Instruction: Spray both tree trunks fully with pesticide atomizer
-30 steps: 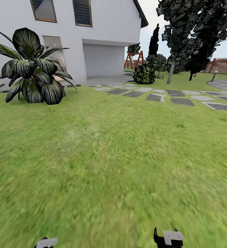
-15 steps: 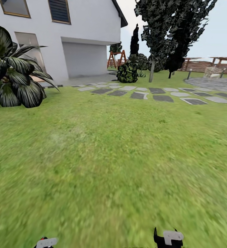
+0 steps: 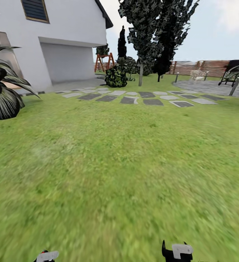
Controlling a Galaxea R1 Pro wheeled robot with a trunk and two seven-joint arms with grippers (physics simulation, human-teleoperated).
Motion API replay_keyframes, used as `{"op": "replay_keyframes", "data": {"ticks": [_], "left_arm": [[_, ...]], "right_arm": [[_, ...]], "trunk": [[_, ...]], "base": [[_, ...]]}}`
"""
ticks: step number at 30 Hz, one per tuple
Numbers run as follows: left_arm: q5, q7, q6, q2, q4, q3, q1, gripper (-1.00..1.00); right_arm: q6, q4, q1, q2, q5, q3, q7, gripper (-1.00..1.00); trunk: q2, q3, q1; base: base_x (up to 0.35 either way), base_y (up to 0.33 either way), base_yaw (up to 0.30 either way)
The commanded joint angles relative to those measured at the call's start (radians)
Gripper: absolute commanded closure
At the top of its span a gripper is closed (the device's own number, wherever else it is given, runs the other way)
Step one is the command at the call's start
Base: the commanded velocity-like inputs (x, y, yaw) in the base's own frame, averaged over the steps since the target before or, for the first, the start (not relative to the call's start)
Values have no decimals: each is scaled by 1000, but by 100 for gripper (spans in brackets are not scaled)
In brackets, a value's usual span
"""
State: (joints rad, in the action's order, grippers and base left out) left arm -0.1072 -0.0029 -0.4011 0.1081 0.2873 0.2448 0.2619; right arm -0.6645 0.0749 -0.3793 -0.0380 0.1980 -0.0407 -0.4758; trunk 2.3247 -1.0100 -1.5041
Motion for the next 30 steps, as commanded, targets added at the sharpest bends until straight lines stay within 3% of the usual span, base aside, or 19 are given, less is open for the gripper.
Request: {"op": "replay_keyframes", "data": {"ticks": [1, 7, 30], "left_arm": [[-11, 0, -4, 1, 0, 18, 0, 100], [-11, 0, -4, 2, 0, 43, 0, 100], [-11, 1, -4, 2, -2, 44, 0, 100]], "right_arm": [[2, -1, -1, 0, 8, -4, -10, -100], [2, -1, -1, 0, 8, -4, -10, -100], [2, -1, -1, 0, 8, -4, -10, -100]], "trunk": [[0, -1, 0], [0, -1, 0], [0, -1, 0]], "base": [[152, -212, -299], [93, -249, -299], [1, -274, -299]]}}
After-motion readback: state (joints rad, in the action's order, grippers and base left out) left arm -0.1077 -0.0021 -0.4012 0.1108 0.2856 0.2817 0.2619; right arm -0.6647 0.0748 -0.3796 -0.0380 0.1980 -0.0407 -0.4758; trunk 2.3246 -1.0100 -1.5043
